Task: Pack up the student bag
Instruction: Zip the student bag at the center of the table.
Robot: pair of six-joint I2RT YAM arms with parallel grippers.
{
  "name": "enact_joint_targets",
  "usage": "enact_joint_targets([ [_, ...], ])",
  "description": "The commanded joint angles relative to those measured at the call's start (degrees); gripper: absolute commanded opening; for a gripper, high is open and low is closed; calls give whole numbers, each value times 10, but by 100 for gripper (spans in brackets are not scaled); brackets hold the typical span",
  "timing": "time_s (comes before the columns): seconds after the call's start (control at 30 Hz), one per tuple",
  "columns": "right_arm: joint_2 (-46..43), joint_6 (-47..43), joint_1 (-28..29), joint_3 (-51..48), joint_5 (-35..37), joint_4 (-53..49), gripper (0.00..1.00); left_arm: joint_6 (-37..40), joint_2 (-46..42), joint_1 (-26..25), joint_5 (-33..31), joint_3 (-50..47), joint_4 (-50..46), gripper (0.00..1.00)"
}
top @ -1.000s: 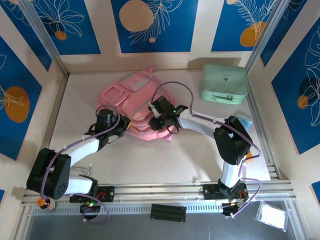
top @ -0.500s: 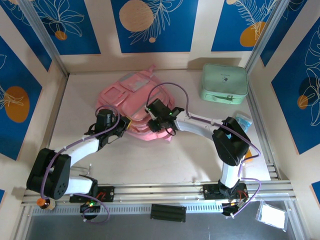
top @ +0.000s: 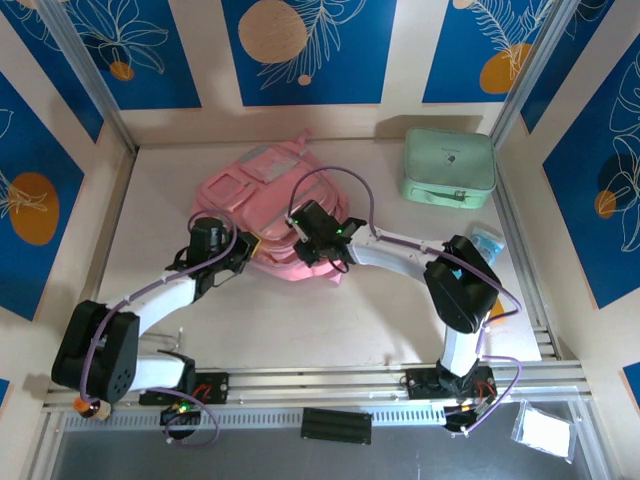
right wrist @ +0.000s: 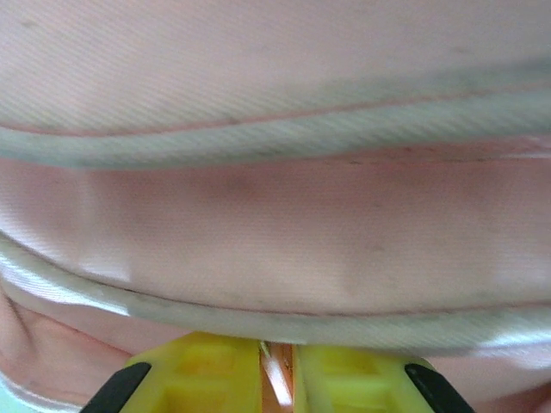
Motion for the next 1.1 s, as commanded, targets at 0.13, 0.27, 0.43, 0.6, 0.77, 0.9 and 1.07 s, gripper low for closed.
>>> enact_joint_targets([
  [0.13,-28,43,-82,-7,-28,21,17,31,-29,27,-10,-2,-34,0],
  [0.27,-10,30,-116,8,-58,23,13,44,-32,39,2,-2,-45,0],
  [0.43,11,20,-158,38,-60,27,3,70,-38,59,11,4,-76,0],
  [0.6,-19,20,-162,33,-106,16,0,96,-31,64,18,25,-99,0],
  [0.77,-68,55,-155,-16,-216,0,0,135,10,67,29,77,-123,0],
  [0.9,-109,96,-143,-67,-276,2,0,163,63,73,41,131,-131,0],
  [1.07,-134,119,-93,-104,-292,6,0,187,140,87,52,204,-132,0],
])
